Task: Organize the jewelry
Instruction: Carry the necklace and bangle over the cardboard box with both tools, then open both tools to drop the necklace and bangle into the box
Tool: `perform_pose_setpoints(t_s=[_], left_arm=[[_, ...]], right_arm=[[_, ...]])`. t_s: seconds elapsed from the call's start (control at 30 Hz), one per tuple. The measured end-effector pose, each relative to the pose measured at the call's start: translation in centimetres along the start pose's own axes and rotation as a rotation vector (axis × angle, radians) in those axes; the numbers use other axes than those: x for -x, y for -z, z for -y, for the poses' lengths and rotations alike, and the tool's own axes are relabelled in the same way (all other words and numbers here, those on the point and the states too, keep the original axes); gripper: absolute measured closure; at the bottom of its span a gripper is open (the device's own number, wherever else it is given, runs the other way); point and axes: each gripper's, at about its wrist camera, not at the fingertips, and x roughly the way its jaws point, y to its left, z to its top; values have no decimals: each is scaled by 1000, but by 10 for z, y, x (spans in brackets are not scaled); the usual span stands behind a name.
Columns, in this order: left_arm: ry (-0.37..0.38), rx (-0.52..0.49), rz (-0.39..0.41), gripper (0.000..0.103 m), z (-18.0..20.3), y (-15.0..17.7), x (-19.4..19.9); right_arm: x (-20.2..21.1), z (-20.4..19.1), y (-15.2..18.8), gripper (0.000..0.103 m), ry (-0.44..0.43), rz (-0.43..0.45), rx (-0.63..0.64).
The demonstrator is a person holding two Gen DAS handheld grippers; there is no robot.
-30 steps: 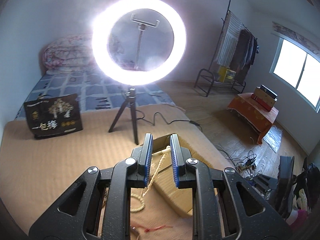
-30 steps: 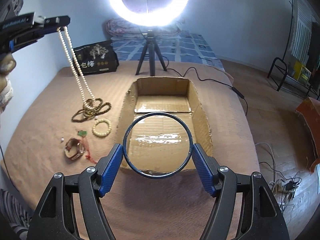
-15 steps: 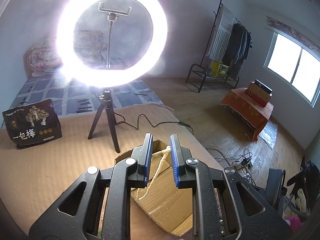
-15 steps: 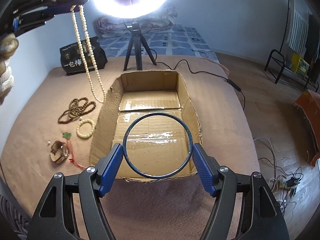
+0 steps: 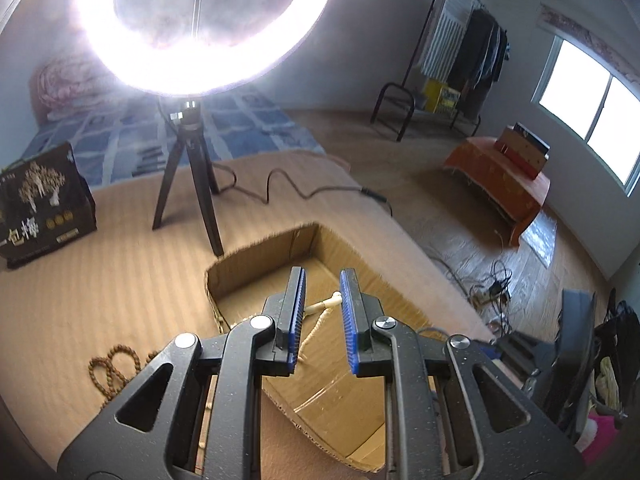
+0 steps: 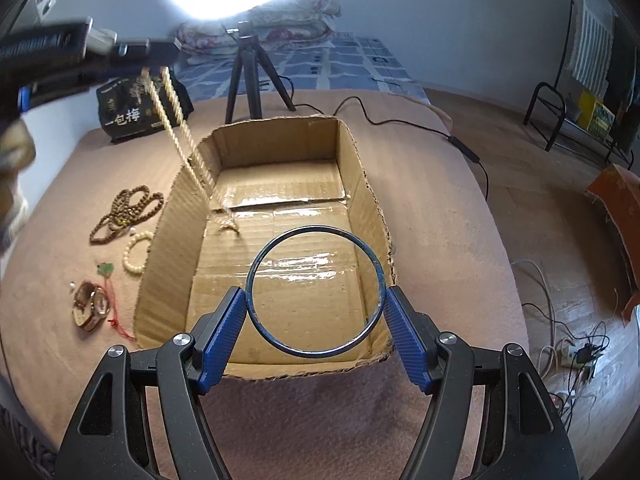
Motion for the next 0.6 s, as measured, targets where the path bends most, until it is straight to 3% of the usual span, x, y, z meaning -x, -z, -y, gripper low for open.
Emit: perform_pose_setpoints(t_s=[0.6], left_arm=[[-25,4,-78,86,-5,20,-24]], right_arm=[[-15,-3,0,32,18,-28,-1]])
